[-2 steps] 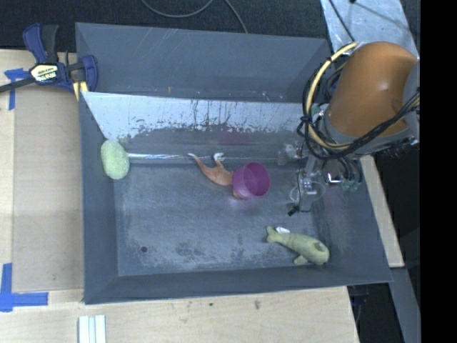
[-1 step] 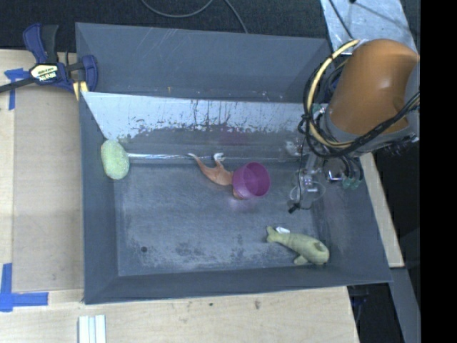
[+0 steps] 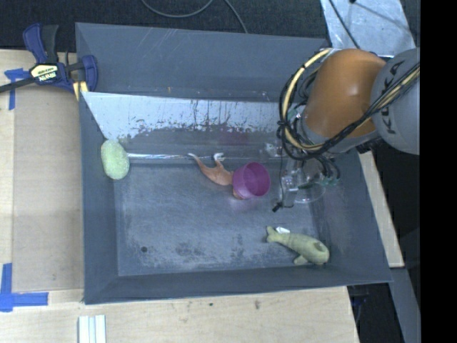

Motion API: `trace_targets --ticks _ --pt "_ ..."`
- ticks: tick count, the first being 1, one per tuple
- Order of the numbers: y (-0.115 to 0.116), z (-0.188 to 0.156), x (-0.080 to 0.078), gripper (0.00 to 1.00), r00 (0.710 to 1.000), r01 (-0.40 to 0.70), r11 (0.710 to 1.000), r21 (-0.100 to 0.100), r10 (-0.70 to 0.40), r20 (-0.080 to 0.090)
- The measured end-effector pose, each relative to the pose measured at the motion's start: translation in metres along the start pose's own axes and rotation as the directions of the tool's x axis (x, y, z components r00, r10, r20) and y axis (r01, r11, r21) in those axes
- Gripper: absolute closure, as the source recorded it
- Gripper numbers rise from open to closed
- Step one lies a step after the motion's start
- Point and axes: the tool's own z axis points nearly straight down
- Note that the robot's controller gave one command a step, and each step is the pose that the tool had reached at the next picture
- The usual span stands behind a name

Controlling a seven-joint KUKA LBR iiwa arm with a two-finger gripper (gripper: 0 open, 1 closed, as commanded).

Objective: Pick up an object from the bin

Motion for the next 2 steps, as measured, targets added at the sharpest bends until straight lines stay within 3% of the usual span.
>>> trace_targets --ticks 1,2 --pt "0.004 0.0227 -0.0153 0.0 0.993 0.121 0.993 -0.003 -0.121 -0.008" --pt "0.0085 0.0184 -0.0184 0.0 0.996 -0.088 0.996 0.0 0.088 -0.005"
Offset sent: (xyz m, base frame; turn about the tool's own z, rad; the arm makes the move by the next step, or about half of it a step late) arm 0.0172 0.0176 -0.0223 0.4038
